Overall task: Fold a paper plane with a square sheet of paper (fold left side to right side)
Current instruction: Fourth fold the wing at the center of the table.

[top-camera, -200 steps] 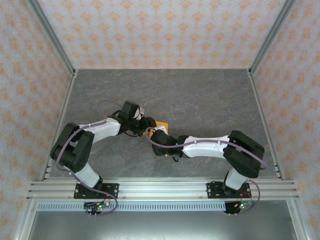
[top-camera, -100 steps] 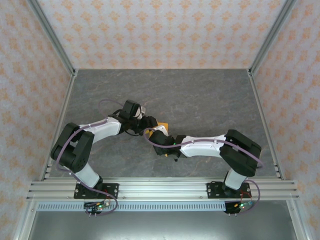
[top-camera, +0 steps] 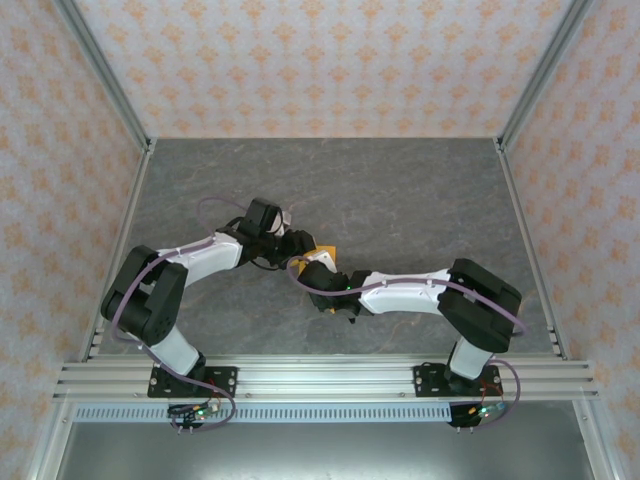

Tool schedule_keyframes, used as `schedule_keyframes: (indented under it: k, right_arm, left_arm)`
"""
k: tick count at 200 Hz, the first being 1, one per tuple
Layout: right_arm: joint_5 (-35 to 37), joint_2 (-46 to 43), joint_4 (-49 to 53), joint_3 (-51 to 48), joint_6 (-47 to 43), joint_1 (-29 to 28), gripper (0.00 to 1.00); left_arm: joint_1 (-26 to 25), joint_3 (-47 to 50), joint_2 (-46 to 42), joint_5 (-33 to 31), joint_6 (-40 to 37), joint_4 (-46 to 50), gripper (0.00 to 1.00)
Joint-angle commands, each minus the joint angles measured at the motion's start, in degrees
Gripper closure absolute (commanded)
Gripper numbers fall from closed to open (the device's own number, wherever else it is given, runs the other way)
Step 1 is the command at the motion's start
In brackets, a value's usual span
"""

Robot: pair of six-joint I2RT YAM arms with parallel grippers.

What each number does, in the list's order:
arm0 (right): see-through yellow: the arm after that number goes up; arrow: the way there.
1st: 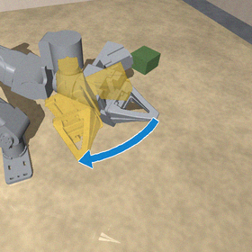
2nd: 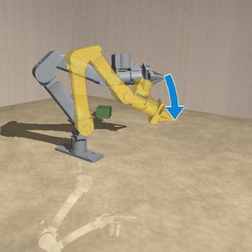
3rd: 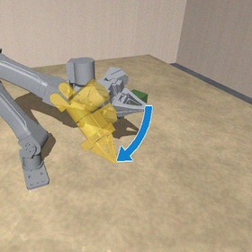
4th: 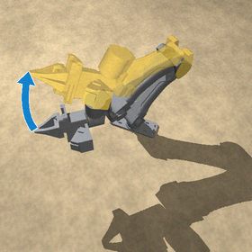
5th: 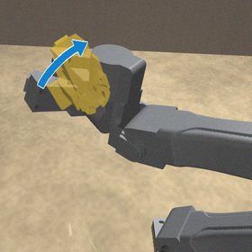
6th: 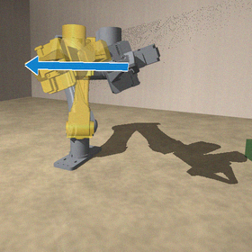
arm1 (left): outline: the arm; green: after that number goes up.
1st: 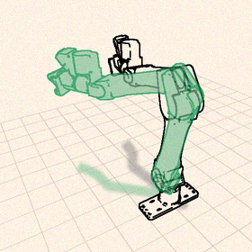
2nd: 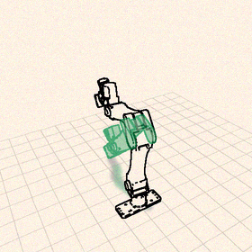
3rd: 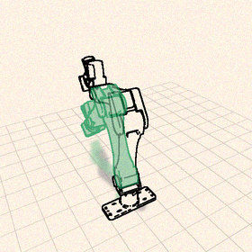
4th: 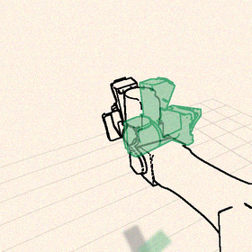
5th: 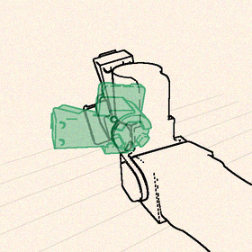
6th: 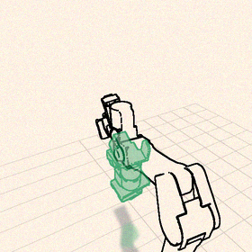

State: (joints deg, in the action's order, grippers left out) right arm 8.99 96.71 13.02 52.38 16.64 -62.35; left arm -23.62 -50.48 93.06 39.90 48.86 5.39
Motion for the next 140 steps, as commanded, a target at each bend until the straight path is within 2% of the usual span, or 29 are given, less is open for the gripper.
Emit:
schedule_keyframes:
  k: [1, 33, 75, 123, 140]
  right_arm:
    - [-0.05, 0.21, -0.13, -0.34, 0.45, -0.49, 0.83]
    - [-3.28, -0.06, -1.77, -0.87, -0.36, -0.45, 0.93]
    - [-6.93, -0.91, -4.39, -2.1, -0.79, -0.49, 0.95]
    - [-10.98, -2.23, -7.1, -3.63, 0.73, 1.06, 0.96]
    - [-12.59, -3.21, -8.48, -4.88, 1.49, 2.18, 0.96]
  left_arm:
    - [-0.21, -2.53, -4.27, -2.62, -2.87, 5.46, 0.46]
    - [0.01, -2.58, -7.96, -6.2, -4.35, 9.32, 0.44]
    - [0.25, 1.59, -10.91, -8.57, -4.17, 10.87, 0.43]
    - [0.08, 6.64, -9.57, -8.11, -2.84, 7.85, 0.57]
    - [0.04, 7.25, -9.06, -7.93, -2.49, 6.96, 0.58]
